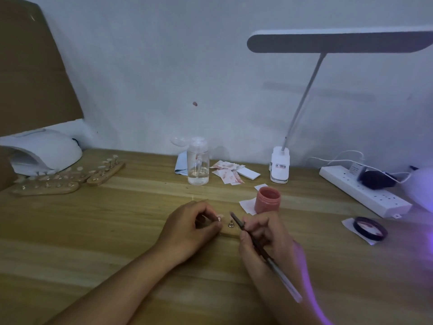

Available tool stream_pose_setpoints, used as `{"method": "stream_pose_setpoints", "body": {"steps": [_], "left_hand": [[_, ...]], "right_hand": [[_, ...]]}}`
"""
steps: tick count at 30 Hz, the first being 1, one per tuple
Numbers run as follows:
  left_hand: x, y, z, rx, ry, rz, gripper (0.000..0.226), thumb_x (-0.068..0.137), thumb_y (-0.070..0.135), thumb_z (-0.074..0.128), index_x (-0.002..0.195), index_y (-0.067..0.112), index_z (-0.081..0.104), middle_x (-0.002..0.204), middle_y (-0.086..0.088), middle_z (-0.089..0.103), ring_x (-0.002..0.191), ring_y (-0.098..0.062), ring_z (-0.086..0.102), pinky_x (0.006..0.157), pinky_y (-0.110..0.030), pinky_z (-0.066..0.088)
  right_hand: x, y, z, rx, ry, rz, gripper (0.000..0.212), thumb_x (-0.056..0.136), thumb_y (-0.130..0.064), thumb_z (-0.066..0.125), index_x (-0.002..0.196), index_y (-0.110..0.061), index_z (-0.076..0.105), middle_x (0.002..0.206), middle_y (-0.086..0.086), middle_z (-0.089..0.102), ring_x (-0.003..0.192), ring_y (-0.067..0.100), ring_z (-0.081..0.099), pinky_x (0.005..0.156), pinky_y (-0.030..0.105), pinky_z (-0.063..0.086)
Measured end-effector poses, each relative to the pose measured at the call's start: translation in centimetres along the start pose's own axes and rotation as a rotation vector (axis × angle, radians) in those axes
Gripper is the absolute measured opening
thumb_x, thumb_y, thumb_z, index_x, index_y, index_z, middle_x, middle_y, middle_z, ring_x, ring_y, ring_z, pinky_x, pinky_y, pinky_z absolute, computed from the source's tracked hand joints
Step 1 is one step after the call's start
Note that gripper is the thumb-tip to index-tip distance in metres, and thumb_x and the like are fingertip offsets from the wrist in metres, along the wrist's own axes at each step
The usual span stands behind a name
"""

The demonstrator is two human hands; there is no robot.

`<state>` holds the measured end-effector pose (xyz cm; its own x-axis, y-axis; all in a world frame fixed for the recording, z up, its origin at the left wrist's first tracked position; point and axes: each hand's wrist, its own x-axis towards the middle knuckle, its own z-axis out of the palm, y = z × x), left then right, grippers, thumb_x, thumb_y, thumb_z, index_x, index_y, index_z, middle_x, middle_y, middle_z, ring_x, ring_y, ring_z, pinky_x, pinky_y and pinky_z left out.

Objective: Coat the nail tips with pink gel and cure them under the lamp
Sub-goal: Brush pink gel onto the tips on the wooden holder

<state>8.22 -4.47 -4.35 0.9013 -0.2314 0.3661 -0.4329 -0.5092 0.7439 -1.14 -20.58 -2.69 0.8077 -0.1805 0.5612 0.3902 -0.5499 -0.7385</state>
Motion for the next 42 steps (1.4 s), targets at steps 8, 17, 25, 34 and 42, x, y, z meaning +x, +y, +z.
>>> {"method": "stream_pose_setpoints", "body": {"steps": [8,17,25,34,42], "left_hand": [[-0.1,0.1,0.0,0.042,0.004,0.009,0.010,0.080,0.028,0.078,0.082,0.026,0.069,0.085,0.010,0.065,0.082,-0.007,0.061,0.081,-0.037,0.050],[0.0,0.3,0.2,0.085,-0.005,-0.007,0.011,0.083,0.030,0.075,0.083,0.025,0.065,0.088,0.011,0.066,0.087,-0.009,0.062,0.088,-0.043,0.048],[-0.1,0.5,0.0,0.116,-0.023,-0.014,0.014,0.084,0.039,0.072,0.083,0.028,0.062,0.089,0.013,0.065,0.089,-0.005,0.060,0.092,-0.042,0.046],[-0.3,0.2,0.0,0.238,-0.089,0.002,0.029,0.075,0.050,0.074,0.100,0.042,0.060,0.101,0.023,0.058,0.101,0.002,0.049,0.097,-0.030,0.034],[-0.3,0.4,0.1,0.127,-0.093,0.070,0.036,0.068,0.047,0.075,0.099,0.038,0.060,0.100,0.022,0.063,0.099,-0.001,0.056,0.094,-0.037,0.046]], "right_hand": [[0.2,0.2,0.3,0.028,0.013,-0.071,0.018,0.074,-0.013,0.068,0.078,-0.024,0.055,0.061,-0.003,0.058,0.059,0.009,0.059,0.058,0.012,0.041],[0.6,-0.3,-0.2,0.173,0.172,0.018,0.029,0.080,0.001,0.073,0.086,-0.024,0.058,0.079,-0.007,0.068,0.069,0.009,0.064,0.062,0.023,0.050],[7.2,-0.4,-5.1,0.238,0.132,0.359,0.007,0.084,-0.013,0.061,0.089,-0.011,0.057,0.069,-0.008,0.073,0.052,-0.006,0.057,0.059,0.019,0.043],[10.6,2.4,-6.8,0.033,-0.027,0.425,0.007,0.080,-0.017,0.064,0.082,-0.010,0.064,0.064,-0.005,0.072,0.060,0.011,0.051,0.065,0.030,0.042],[10.5,4.0,-5.6,-0.123,-0.052,0.418,0.007,0.077,-0.022,0.068,0.073,-0.017,0.064,0.059,-0.008,0.070,0.066,0.005,0.057,0.060,0.028,0.040]]}}
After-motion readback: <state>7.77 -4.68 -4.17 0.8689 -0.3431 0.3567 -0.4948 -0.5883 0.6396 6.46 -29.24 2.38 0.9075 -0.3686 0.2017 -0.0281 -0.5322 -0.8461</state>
